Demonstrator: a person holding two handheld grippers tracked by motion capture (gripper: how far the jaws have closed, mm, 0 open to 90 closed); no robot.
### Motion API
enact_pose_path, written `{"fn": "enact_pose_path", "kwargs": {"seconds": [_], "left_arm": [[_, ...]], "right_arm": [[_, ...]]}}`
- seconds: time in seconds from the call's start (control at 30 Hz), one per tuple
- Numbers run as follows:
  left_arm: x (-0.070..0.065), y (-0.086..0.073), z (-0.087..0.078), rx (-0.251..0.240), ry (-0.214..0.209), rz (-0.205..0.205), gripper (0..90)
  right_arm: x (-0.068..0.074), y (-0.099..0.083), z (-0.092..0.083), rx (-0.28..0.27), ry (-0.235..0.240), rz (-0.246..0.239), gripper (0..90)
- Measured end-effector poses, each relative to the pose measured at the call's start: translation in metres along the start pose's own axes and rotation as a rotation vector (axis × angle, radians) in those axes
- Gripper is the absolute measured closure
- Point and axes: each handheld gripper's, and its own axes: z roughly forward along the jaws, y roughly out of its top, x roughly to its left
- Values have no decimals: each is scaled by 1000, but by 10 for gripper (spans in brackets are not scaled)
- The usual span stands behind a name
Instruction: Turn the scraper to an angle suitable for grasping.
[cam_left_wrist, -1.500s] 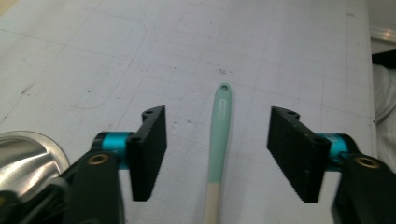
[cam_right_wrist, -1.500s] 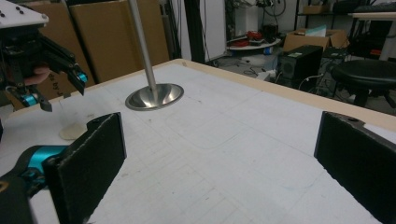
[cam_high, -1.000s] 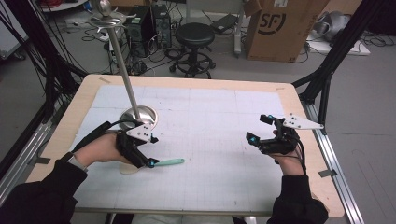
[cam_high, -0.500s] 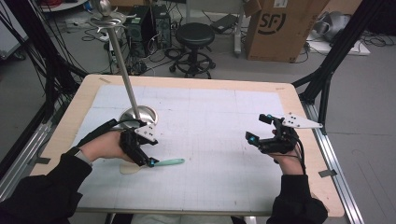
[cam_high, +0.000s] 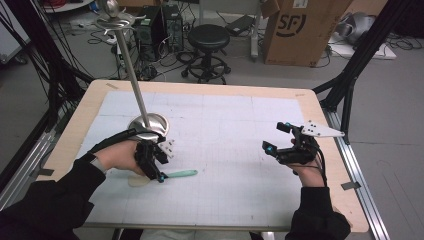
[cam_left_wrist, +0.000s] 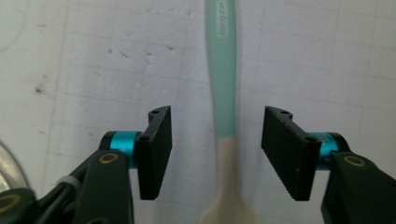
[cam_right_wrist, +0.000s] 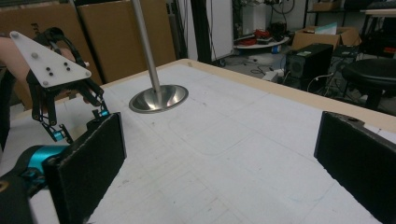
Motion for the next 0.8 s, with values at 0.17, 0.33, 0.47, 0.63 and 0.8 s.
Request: {"fn": "enact_pose_path", "kwargs": {"seconds": [0.17, 0.33, 0.47, 0.63, 0.8], "left_arm": [[0, 1, 6, 103, -21, -19, 561], [-3, 0, 15, 183, -35, -14, 632], [-2, 2, 16, 197, -22, -13, 687], [-6, 13, 19, 278, 5, 9, 696], [-7, 19, 22, 313, 0, 9, 793]], "right_arm": [[1, 0, 0, 8, -2, -2, 9], [2, -2, -3, 15, -4, -5, 9], [3, -4, -4, 18, -8, 0, 9], [4, -6, -6, 24, -10, -2, 9], [6, -7, -8, 31, -12, -8, 9]]}}
